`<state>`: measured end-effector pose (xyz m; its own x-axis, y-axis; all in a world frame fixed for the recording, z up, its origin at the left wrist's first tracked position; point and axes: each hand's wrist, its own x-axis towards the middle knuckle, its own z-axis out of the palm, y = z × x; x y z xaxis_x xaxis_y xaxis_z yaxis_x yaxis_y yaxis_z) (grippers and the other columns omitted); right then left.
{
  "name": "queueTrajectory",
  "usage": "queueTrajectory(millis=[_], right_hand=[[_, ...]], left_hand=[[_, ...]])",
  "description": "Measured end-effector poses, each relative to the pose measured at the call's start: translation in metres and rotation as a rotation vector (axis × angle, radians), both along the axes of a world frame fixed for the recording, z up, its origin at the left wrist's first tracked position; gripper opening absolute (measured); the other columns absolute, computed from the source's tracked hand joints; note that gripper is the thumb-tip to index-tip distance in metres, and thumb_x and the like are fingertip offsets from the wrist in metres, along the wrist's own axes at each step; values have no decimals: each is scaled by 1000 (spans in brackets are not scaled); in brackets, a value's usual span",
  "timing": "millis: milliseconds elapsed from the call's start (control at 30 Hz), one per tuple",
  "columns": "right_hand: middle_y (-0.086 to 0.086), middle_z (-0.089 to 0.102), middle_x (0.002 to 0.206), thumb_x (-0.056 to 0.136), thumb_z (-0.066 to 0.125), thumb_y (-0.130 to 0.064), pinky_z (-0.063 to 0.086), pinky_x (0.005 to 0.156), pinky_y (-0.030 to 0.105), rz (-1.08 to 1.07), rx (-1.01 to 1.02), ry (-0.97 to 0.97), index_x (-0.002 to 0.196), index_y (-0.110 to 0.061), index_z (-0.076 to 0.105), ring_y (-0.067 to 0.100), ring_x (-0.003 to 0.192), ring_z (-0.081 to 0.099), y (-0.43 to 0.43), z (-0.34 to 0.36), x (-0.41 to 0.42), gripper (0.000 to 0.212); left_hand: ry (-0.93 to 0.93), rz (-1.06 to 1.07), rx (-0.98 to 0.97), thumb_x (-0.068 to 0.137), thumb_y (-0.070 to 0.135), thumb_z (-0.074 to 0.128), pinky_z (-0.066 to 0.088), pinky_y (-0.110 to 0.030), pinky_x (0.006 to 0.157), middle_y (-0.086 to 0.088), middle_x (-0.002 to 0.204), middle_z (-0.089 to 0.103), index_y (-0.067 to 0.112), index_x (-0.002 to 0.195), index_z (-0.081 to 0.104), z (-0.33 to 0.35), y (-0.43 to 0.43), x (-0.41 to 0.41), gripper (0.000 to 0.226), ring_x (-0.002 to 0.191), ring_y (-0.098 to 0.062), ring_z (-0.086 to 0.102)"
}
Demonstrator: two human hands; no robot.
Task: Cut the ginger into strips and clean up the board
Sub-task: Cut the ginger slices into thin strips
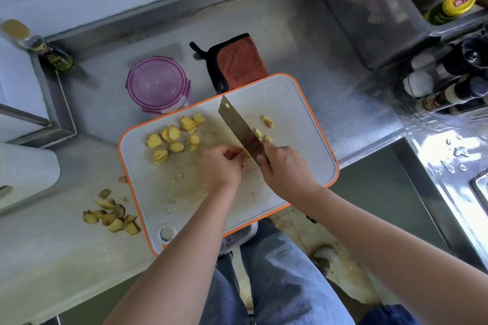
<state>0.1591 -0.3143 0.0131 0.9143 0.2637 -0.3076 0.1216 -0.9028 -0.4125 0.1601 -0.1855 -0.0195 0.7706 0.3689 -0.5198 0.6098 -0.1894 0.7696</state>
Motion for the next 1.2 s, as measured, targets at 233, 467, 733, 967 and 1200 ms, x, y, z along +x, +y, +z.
queueTrajectory(millis=[233, 467, 733, 967, 1200], right_hand=[[-3, 37, 67, 101, 38, -24, 33, 57, 33, -18, -35, 36, 109, -7, 49, 24, 65, 45, 6, 0, -4, 21], [5, 44, 73, 101, 37, -23, 31, 59, 33, -61, -24, 32, 105, -6, 49, 26, 67, 42, 17, -7, 6, 20], [4, 44, 62, 98, 44, -19, 29, 51, 30, -88, 92, -44, 102, -4, 52, 26, 55, 42, 11, -3, 9, 18], [0, 38, 62, 100, 42, -24, 29, 53, 31, -21, 22, -26, 112, -5, 51, 26, 59, 43, 6, 1, -3, 24], [5, 46, 67, 101, 39, -25, 31, 53, 31, -23, 7, -3, 103, -7, 49, 26, 60, 47, 1, 2, -9, 21]], left_hand=[[0, -4, -5, 79, 8, 75, 59, -43, 66, -1, 61, 69, 26, 64, 66, -3, 0, 1, 25, 60, -24, 68], [13, 27, -40, 76, 4, 76, 60, -48, 69, -2, 67, 72, 27, 64, 68, -3, 0, 0, 27, 65, -24, 71], [64, 61, -64, 76, 6, 73, 60, -44, 71, 1, 55, 67, 26, 55, 66, 9, -1, 2, 30, 64, -29, 71], [58, 59, -41, 79, 2, 67, 58, -39, 68, 1, 58, 67, 28, 57, 64, 16, -3, -1, 34, 67, -29, 71], [39, 51, -13, 83, 7, 69, 52, -25, 61, 2, 64, 69, 26, 65, 66, 18, -5, -2, 26, 67, -21, 71]])
